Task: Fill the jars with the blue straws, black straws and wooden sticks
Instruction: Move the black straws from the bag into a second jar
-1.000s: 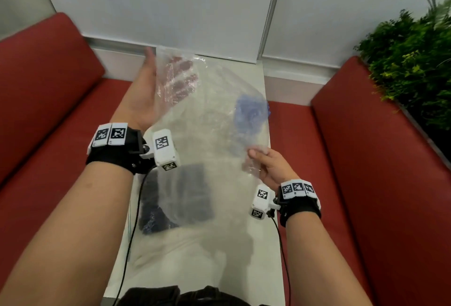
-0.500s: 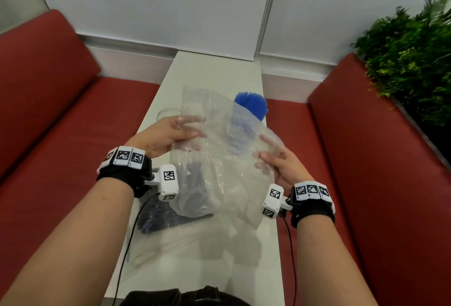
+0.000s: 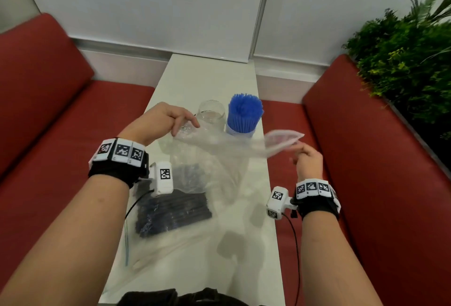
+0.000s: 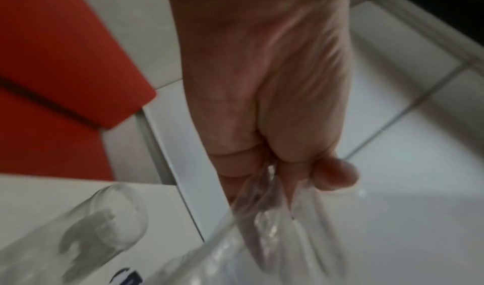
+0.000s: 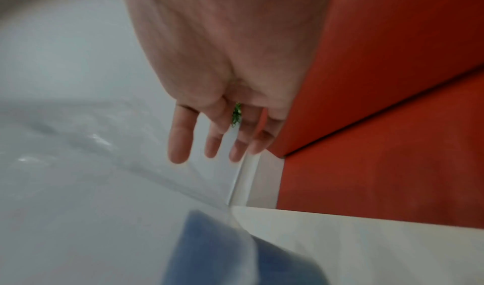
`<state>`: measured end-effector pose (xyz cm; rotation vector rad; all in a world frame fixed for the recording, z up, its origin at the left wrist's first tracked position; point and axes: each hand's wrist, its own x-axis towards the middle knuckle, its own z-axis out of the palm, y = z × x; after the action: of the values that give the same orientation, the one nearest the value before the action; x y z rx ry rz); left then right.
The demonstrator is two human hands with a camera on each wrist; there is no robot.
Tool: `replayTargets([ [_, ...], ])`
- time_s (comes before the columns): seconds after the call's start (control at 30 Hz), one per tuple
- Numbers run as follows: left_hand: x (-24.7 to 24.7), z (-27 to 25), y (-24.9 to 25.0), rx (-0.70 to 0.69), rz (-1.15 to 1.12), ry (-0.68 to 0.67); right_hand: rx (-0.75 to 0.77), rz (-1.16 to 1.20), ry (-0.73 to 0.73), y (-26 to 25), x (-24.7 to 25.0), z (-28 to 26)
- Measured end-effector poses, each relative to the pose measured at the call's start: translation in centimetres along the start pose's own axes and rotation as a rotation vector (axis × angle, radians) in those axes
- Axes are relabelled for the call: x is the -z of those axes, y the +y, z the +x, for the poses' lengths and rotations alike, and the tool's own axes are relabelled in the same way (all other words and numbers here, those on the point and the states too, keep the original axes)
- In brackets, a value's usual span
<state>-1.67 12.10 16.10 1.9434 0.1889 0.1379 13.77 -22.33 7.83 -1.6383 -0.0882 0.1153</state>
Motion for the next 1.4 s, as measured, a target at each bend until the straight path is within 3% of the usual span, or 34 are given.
replayTargets([
  [0.07,-0.3,0.3,1.2,-0.04,0.162,-0.045,0.079,0.065,-0.024,-1.3,-0.8,0.4],
  [0.17,-1.1,1.2,2.6,-0.075,0.258,-0.053,0.181,0.014,-0.27,-3.8,-2.6,0.5],
  [0.3,-1.3,1.4,4.6,-0.07,0.418,-0.131,0.263,-0.433,-0.476,-6.2,-5.1,-0.1],
  [0.4,-2.4,1.3,6.1,-0.057,0.538,-0.311,0.317,-0.694,-0.612,-7.1,-7.8,-1.1],
  [0.5,-3.5,1.1,7.5,-0.028,0.485,-0.561,0.332,-0.948,-0.727,-6.7,-11.0,-2.3],
  [0.57,-3.1,1.1,7.4,-0.037,0.368,-0.637,0.266,-0.906,-0.804,-5.8,-11.7,-2.6],
  [0.63,-1.9,1.1,6.4,-0.085,0.236,-0.466,0.119,-0.621,-0.835,-4.5,-11.3,-2.6],
  [0.73,0.7,1.2,2.9,-0.085,-0.121,0.021,-0.025,-0.29,-0.696,-2.3,-9.7,-2.0],
  [0.8,1.8,0.9,0.2,0.029,-0.312,0.141,-0.078,-0.156,-0.538,-1.0,-8.3,-1.8],
  [0.9,0.5,0.4,-3.3,0.297,-0.513,-0.017,-0.114,-0.108,-0.298,1.0,-6.5,-2.1],
  [1.07,-8.0,0.1,-7.1,0.515,-0.911,-0.387,-0.248,0.063,-0.376,4.0,-4.7,-4.3],
  [1.17,-12.6,-0.2,-8.6,0.645,-0.875,-0.342,-0.331,0.097,-0.298,6.1,-2.6,-5.7],
  [1.3,-17.4,-1.1,-12.0,0.714,-0.867,-0.154,-0.337,-0.317,-0.033,9.9,-0.7,-6.2],
  [1.4,-20.1,-1.4,-13.8,0.795,-0.692,-0.17,-0.433,-0.484,0.18,13.0,-0.9,-7.4],
])
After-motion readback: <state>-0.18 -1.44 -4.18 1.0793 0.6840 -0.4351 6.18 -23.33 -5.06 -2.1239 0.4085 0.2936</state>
